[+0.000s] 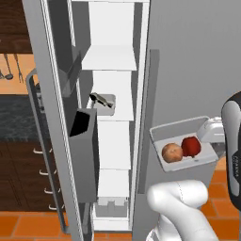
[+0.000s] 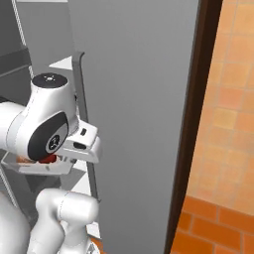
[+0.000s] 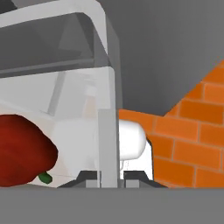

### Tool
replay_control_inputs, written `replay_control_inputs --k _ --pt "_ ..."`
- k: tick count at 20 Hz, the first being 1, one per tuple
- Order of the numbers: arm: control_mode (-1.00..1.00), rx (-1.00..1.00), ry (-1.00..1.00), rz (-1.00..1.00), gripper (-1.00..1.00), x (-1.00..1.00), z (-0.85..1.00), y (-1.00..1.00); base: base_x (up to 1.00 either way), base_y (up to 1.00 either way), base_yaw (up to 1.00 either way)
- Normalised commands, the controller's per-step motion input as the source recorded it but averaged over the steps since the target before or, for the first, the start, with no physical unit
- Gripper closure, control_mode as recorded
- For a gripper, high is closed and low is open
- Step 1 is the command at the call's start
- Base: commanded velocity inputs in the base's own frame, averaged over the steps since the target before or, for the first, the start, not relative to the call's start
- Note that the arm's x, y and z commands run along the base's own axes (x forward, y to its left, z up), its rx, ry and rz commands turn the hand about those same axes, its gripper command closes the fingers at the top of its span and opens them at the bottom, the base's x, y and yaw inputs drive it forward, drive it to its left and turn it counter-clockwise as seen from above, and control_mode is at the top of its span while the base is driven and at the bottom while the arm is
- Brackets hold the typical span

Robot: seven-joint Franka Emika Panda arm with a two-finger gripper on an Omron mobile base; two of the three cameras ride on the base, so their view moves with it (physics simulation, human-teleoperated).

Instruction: Take the meat container that has the fish and place it on the second highest rack of the freezer. Then take the vegetable container that has the bell pepper and onion and place it on the highest rack of the freezer.

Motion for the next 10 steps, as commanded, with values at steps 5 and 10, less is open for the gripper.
replay_control_inputs --k 5,10 --pt "-1.00 0.00 -0.13 0.02 1.00 0.03 0.40 0.28 0.04 0.09 0.02" --pt "-1.00 0.12 -0.20 -0.14 1.00 0.18 0.75 0.41 0.00 0.00 0.00"
